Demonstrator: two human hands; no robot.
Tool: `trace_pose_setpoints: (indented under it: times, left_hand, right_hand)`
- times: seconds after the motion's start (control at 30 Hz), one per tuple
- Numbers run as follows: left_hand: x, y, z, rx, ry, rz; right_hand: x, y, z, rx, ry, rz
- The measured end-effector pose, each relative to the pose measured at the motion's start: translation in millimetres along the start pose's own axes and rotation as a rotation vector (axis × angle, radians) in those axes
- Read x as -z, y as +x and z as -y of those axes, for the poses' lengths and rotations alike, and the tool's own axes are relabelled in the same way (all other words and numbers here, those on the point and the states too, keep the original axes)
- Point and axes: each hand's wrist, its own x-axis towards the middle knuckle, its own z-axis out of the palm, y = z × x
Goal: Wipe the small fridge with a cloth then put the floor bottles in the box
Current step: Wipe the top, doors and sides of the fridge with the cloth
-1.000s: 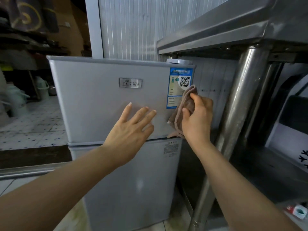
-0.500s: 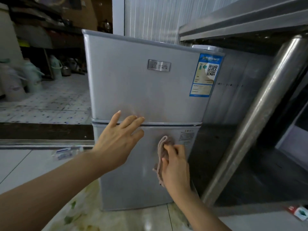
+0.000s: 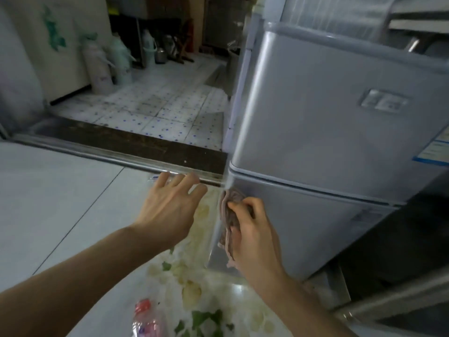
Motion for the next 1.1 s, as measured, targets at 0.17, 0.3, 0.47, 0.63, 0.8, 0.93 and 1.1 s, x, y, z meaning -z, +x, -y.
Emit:
trace_pose_setpoints:
  times: [0.17, 0.3, 0.47, 0.63, 0.8, 0.93, 1.1]
  left_hand:
    - [36, -13, 22, 0.023, -0.085, 0.230]
    - [90, -20, 53, 0.079, -0.130, 0.357]
    - [183, -18, 106, 0.166, -0.195, 0.495]
    - [278, 0, 150, 0.125, -0.261, 0.572]
    - [345, 36, 170, 0.019, -0.277, 0.535]
    - [379, 76, 171, -0.036, -0.268, 0.485]
    - [410, 127, 160, -0.125, -0.162, 0.470]
  right_hand:
    - [33, 13, 40, -0.018, -0.018, 0.227]
    - [79, 29, 84, -0.007, -0.051, 0.372]
    - [151, 64, 147, -0.014, -0.080, 0.468]
    - [227, 108, 207, -0.090, -0.074, 0.487]
    - [286, 143, 235, -0.168, -0.056, 0.426]
    - [323, 162, 228, -0.258, -0.011, 0.389]
    - [359, 184, 201, -0.356, 0.030, 0.304]
